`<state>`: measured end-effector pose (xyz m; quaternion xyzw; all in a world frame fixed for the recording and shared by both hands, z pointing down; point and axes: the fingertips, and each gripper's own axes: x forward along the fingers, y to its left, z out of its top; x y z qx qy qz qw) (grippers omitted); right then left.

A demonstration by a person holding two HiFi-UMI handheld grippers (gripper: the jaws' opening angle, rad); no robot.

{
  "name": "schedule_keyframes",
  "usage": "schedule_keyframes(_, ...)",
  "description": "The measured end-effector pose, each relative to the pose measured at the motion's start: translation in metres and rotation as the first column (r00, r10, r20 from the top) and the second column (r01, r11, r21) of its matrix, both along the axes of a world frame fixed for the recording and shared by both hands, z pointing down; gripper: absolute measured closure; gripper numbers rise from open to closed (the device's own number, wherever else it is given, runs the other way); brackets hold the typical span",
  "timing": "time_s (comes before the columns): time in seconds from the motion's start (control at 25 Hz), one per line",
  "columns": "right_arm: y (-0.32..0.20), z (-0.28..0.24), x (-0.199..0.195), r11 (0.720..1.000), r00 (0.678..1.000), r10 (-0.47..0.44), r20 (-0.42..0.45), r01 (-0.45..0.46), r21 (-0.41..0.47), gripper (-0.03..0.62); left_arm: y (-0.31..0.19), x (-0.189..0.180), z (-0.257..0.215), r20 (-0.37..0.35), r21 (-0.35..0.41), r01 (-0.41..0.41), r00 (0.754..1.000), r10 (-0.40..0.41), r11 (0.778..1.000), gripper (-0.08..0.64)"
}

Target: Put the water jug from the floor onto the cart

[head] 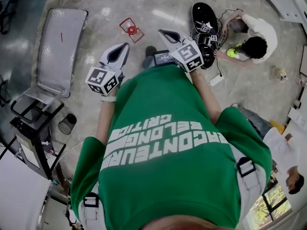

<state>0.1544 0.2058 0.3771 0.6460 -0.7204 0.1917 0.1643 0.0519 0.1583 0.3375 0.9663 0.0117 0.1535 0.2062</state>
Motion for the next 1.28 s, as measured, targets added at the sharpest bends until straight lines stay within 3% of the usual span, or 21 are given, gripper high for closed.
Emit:
schedule_keyframes(0.44,-0.007,0.005,0.044,0.999,1.000,-0.025,0.008,0.025,0.020,0.598,0.000,0.033,-0.004,0.025,0.046,0.032,0.999,-0.033,0.998,0.545)
schedule_keyframes(1.0,-0.023,0.010,0.027,0.989,0.988,-0.150,-0.021,0.150,-0.009,0.598,-0.010,0.052,0.010,0.016,0.063,0.037,0.999,-0.038,0.997,0.545)
schedule_keyframes(1.28,-0.034,0.017,0.011,0.957,0.954,-0.287,-0.084,0.282,-0.058,0.598,-0.015,0.052,0.018,0.022,0.041,0.037,0.999,-0.038,0.999,0.545)
